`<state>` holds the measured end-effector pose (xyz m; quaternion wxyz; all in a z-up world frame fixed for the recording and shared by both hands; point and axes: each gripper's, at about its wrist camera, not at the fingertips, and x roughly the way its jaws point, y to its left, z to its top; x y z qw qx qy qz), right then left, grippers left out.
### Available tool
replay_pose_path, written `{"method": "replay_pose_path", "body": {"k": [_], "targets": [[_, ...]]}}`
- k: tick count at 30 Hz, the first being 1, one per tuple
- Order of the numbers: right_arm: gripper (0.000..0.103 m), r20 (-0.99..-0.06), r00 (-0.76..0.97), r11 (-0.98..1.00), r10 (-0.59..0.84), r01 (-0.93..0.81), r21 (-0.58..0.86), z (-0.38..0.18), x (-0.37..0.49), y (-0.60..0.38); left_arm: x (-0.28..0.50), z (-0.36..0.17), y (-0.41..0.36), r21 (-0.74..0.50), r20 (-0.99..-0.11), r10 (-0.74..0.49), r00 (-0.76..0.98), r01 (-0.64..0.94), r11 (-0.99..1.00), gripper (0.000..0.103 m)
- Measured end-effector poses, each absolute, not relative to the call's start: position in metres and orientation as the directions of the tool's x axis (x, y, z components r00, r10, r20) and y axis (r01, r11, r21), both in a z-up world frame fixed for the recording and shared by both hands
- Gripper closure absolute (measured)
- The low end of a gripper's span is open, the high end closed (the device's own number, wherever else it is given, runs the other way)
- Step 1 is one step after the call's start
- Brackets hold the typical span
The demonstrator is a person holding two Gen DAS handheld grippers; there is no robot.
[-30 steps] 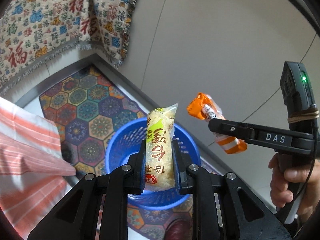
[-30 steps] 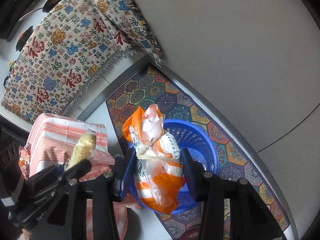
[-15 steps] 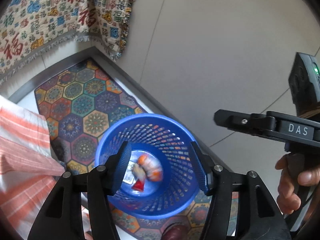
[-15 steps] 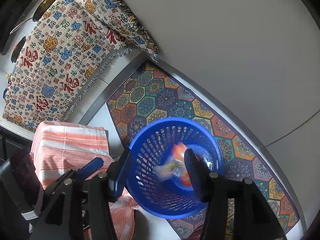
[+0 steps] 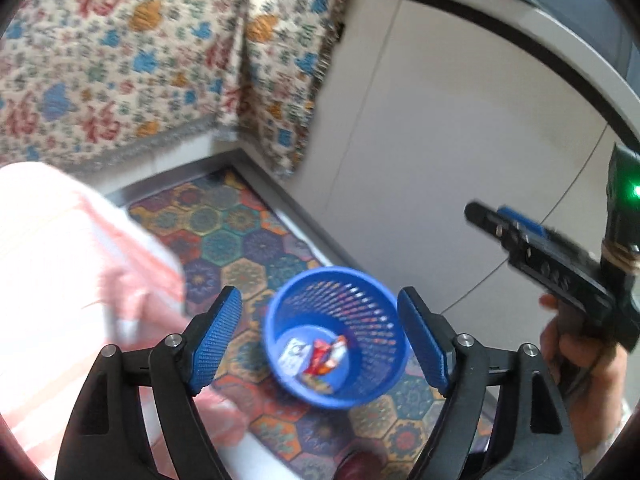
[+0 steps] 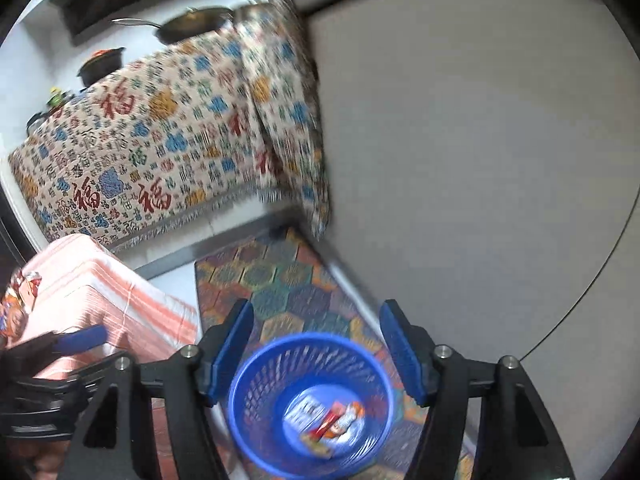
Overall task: Collect trash
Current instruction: 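Move both tools back over the table toward the remaining trash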
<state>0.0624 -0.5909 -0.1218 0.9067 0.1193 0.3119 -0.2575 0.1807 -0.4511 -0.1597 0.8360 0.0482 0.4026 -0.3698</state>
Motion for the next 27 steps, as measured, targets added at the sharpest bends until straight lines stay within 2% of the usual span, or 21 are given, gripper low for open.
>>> {"method": "replay_pose_path", "body": {"k": [5, 16, 21, 27], "targets": [[0.036, -0.557, 0.714, 0.869, -0.425, 0.495, -0.028, -0.1, 0.073, -0.546, 0.17, -0.15, -0.372, -0.161, -0.734, -0.499, 0.461, 0.595, 0.788, 0.02], [0.036, -0.522, 0.792, 0.941, -0.318, 0.329, -0.076, -0.091, 0.098, -0.436, 0.174, -0.164, -0.212, -0.06, -0.764, -0.285, 0.578, 0.377, 0.924, 0.02], [0.036, -0.548, 0.811, 0.977, -0.206, 0.204, -0.066, -0.095, 0.111, -0.372, 0.187, -0.176, -0.152, -0.034, -0.776, -0.195, 0.6, 0.269, 0.963, 0.02], [0.036, -0.632, 0.775, 1.0, -0.017, 0.023, 0.001, -0.113, 0.14, -0.284, 0.202, -0.193, -0.086, 0.004, -0.797, -0.103, 0.596, 0.174, 0.985, 0.019]]}}
